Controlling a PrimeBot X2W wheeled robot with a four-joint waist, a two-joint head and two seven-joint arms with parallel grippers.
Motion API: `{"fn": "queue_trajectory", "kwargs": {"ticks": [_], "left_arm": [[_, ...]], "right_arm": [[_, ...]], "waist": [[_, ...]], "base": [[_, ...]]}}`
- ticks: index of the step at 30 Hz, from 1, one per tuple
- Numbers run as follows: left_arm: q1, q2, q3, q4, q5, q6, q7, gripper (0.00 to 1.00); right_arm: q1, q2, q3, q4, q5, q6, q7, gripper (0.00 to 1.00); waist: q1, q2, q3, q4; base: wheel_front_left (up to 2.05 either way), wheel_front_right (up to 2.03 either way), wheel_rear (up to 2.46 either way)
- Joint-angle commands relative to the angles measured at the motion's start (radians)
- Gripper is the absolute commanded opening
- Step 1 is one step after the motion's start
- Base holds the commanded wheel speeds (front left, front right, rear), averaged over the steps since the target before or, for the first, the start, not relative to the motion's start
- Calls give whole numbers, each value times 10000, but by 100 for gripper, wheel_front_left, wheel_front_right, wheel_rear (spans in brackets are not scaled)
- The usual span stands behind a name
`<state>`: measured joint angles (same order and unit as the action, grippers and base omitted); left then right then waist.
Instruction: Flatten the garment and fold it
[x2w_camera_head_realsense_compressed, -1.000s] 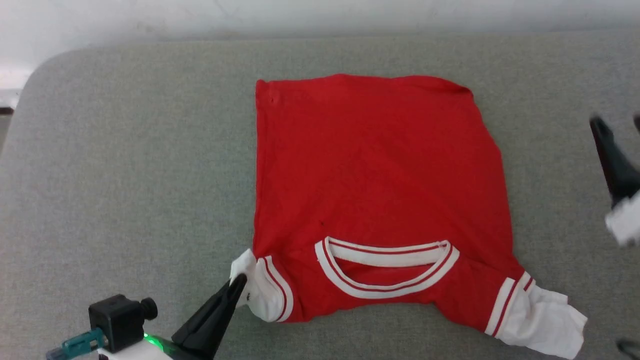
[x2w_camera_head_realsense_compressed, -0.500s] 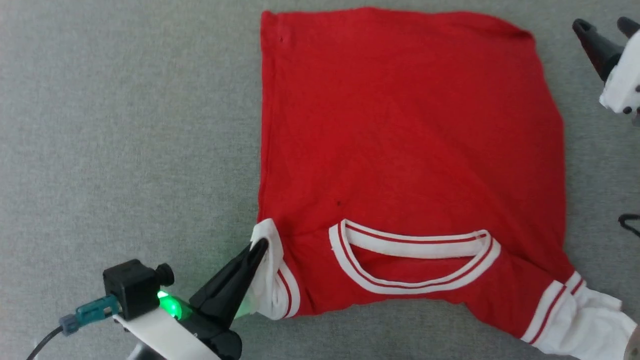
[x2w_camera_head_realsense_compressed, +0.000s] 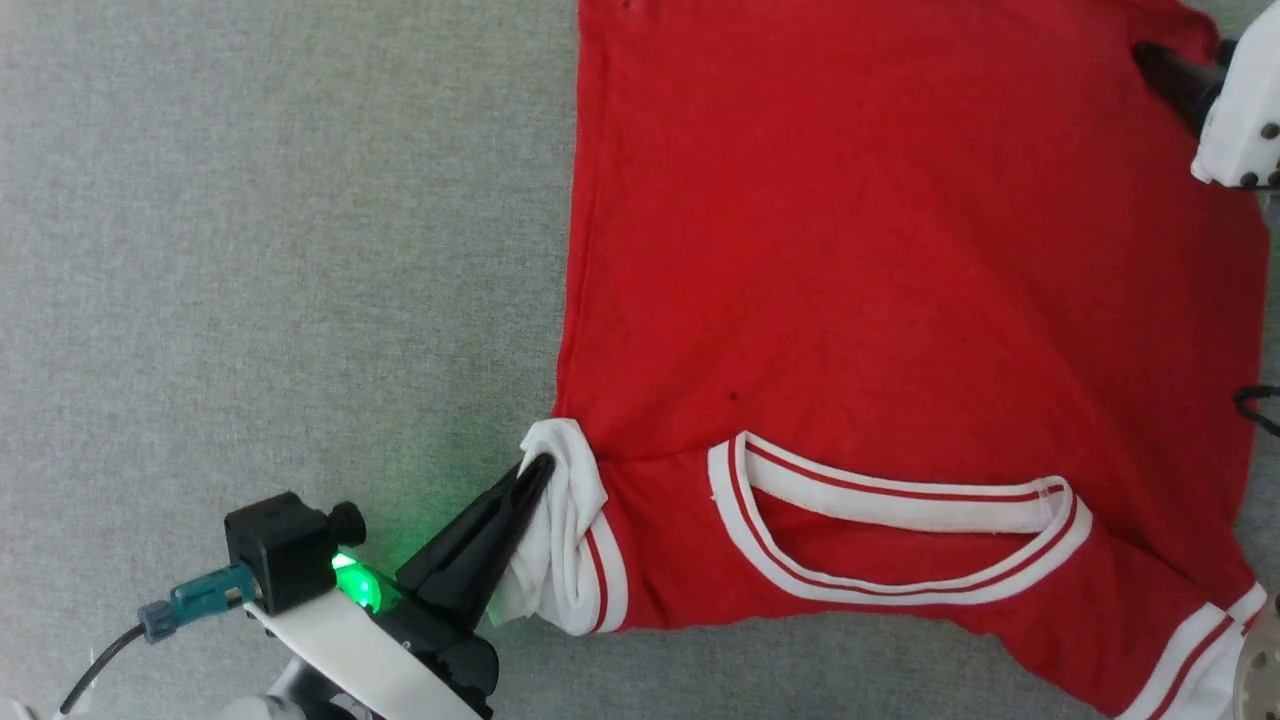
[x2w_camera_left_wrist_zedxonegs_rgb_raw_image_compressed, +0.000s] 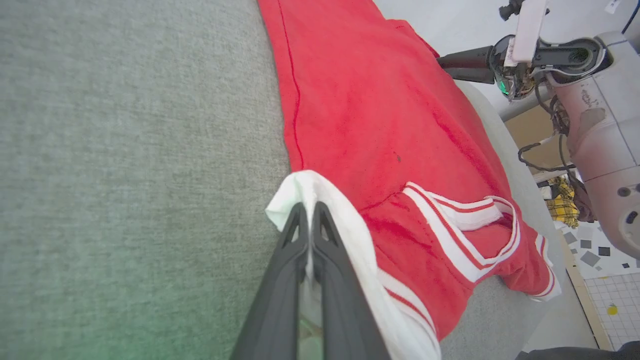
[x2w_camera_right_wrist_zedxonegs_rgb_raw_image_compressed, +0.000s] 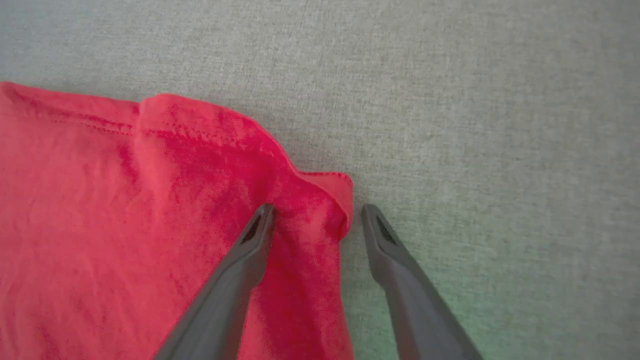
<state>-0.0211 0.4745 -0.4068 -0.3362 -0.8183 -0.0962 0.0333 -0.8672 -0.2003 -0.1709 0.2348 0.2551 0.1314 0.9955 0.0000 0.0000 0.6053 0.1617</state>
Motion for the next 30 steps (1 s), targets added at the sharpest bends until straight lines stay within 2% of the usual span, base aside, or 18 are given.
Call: {"fn": "queue_trajectory", "kwargs": {"ticks": [1,2,3,10,16,22,23,30], "left_arm": [[-161,-30,-5,60,-29,-66,-79,0],[-176,-23,-5,77,-36,-69,-78,0],[-192,-19,-5,94,-42,-72,-80,0],[-207,34,71,160,6,-43,-185,0],[-78,125,139,162,155,104,-275,0],[404,345,148,229,343,559,-63,0],[404,345,148,229,343,559,-63,0],[953,474,194,243,454,927,-76,0]], "right_arm": [[4,97,0,118,-124,-7,72,41],[-4,85,-1,154,-171,-7,43,13],[-10,61,1,188,-228,-7,-31,0],[-84,-64,-6,145,-464,-7,-1207,0],[390,-144,-14,-744,-66,-7,-2637,0],[2320,-221,-695,-2584,674,-7,-2827,0],[2320,-221,-695,-2584,674,-7,-2827,0],[5295,366,-2692,-4810,1315,-7,-2533,0]], "waist": [[0,0,72,65],[0,0,81,72],[0,0,85,75],[0,0,-171,-111],[0,0,-957,-449],[0,0,-2013,-961],[0,0,-2013,-961],[0,0,-2928,-1599]], "base": [[0,0,0],[0,0,0],[0,0,0],[0,0,0],[0,0,0],[0,0,0],[0,0,0],[0,0,0]]}}
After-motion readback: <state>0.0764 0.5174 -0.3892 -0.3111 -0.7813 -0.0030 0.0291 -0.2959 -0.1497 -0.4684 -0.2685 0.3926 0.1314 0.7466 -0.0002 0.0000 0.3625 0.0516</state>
